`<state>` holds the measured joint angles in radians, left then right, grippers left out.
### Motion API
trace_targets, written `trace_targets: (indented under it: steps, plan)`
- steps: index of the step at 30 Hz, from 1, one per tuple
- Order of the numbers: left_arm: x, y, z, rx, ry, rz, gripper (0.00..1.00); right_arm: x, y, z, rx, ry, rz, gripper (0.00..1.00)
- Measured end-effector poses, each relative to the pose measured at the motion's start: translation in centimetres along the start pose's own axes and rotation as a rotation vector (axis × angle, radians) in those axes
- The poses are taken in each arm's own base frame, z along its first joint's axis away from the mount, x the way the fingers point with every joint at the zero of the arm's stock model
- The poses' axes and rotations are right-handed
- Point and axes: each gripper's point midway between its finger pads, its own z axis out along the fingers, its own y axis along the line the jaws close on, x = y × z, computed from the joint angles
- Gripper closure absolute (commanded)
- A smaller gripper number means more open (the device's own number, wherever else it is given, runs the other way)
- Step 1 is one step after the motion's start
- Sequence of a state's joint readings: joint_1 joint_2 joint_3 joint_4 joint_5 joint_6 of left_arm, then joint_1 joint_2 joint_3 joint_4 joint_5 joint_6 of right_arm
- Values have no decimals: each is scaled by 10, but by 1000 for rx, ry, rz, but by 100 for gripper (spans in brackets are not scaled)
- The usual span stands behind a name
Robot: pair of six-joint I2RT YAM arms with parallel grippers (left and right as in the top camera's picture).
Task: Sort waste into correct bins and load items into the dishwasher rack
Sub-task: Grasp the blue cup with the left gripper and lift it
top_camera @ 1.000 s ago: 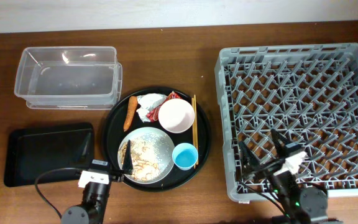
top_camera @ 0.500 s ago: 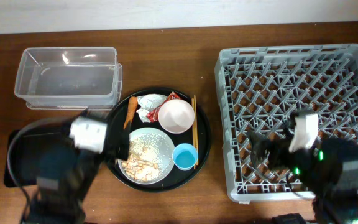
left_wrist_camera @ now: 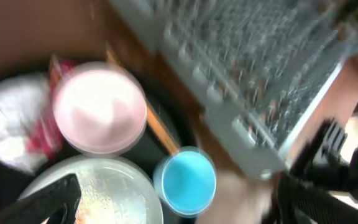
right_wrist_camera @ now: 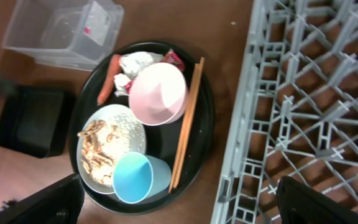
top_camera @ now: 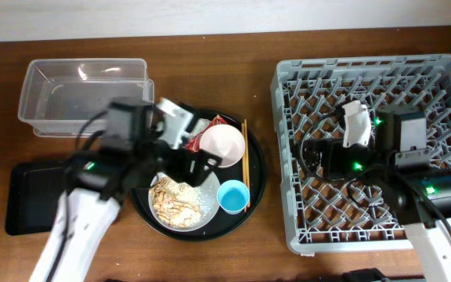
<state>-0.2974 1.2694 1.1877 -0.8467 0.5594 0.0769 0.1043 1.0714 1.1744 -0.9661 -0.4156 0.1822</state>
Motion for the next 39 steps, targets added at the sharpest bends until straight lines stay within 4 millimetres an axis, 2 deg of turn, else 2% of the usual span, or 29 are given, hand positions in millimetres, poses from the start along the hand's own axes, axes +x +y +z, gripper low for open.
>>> trace_targets:
  steps: [2, 3, 5, 6, 8, 12, 17, 20, 21, 23, 26, 33, 35, 39]
  plan:
    - [24, 5, 22, -22, 130, -41, 6, 1, -3, 3, 13, 11, 15, 2]
    - [39, 10, 34, -57, 211, -63, 11, 4, -5, 4, 19, 26, 26, 2]
    - [57, 18, 48, -106, 305, -95, 28, 10, -9, 8, 30, 61, 47, 2]
    - [65, 24, 55, -132, 345, -105, 40, 14, -11, 11, 38, 83, 60, 2]
    - [75, 31, 66, -166, 400, -139, 55, 18, -15, 16, 50, 114, 76, 2]
    - [93, 37, 88, -193, 485, -160, 56, 23, -22, 27, 67, 165, 98, 2]
    - [112, 27, 114, -189, 572, -120, 56, 30, -29, 38, 80, 219, 121, 2]
    - [114, 25, 117, -210, 580, -83, 56, 31, -30, 39, 83, 229, 125, 2]
    - [114, 24, 118, -217, 578, -76, 60, 32, -30, 39, 83, 229, 126, 2]
    - [113, 26, 119, -232, 574, -66, 80, 32, -30, 39, 83, 232, 127, 2]
    - [111, 29, 119, -249, 565, -66, 100, 32, -30, 39, 83, 232, 127, 2]
    - [106, 29, 117, -257, 559, -61, 100, 40, -30, 37, 90, 262, 140, 2]
    - [100, 27, 110, -252, 568, -77, 100, 41, -30, 37, 90, 267, 143, 2]
    - [77, 32, 90, -243, 543, -142, 100, 44, -31, 36, 92, 279, 147, 2]
